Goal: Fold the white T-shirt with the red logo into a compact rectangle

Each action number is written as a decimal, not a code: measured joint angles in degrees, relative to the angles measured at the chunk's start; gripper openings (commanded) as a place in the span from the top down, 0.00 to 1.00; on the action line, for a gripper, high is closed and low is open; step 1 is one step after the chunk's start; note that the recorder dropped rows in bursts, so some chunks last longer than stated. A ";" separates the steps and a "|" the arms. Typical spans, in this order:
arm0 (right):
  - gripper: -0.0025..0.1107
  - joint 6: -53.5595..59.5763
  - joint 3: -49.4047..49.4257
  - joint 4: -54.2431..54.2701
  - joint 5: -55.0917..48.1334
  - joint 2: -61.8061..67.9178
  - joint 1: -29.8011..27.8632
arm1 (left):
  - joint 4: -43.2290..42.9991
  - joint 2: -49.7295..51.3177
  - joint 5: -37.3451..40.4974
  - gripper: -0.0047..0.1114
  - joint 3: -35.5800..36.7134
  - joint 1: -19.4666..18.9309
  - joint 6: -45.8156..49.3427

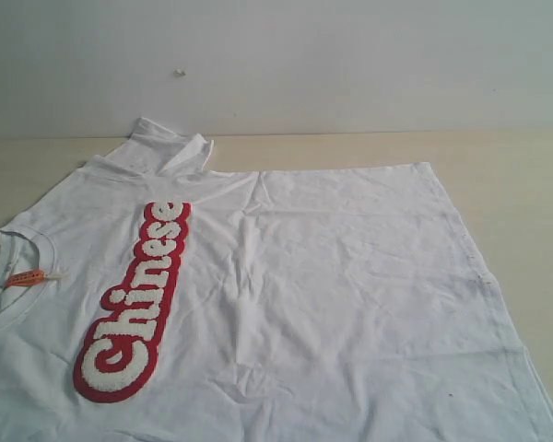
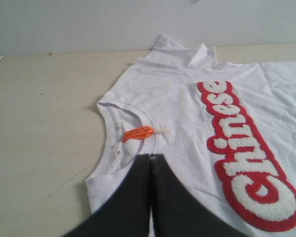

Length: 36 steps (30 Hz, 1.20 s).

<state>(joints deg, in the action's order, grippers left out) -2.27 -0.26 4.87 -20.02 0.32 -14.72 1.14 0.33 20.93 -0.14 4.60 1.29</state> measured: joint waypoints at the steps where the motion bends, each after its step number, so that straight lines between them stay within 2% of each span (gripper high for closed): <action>1: 0.98 0.00 0.00 0.00 0.00 0.00 0.00 | 0.00 0.00 0.00 0.96 0.00 0.00 0.00; 6: 0.98 0.00 0.00 0.00 0.00 0.00 0.00 | -0.23 0.00 -0.84 0.96 0.00 0.00 0.00; 12: 0.98 0.00 0.00 0.00 0.00 0.00 0.00 | -0.39 0.00 -7.06 0.96 0.00 0.00 0.00; 22: 0.98 0.00 0.00 0.00 0.00 0.00 0.00 | -0.16 0.00 -8.09 0.96 0.14 0.00 -0.13; 31: 0.98 0.18 0.00 -0.18 0.11 0.00 0.00 | 3.32 0.00 -10.06 0.96 0.15 0.00 -6.89; 36: 0.98 3.09 0.00 -2.26 7.86 0.00 0.00 | 3.97 0.00 -12.36 0.96 0.15 0.00 -7.20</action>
<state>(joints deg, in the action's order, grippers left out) 0.82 -0.26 2.60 -12.16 0.32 -14.72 5.11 0.33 8.57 0.01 4.60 -5.91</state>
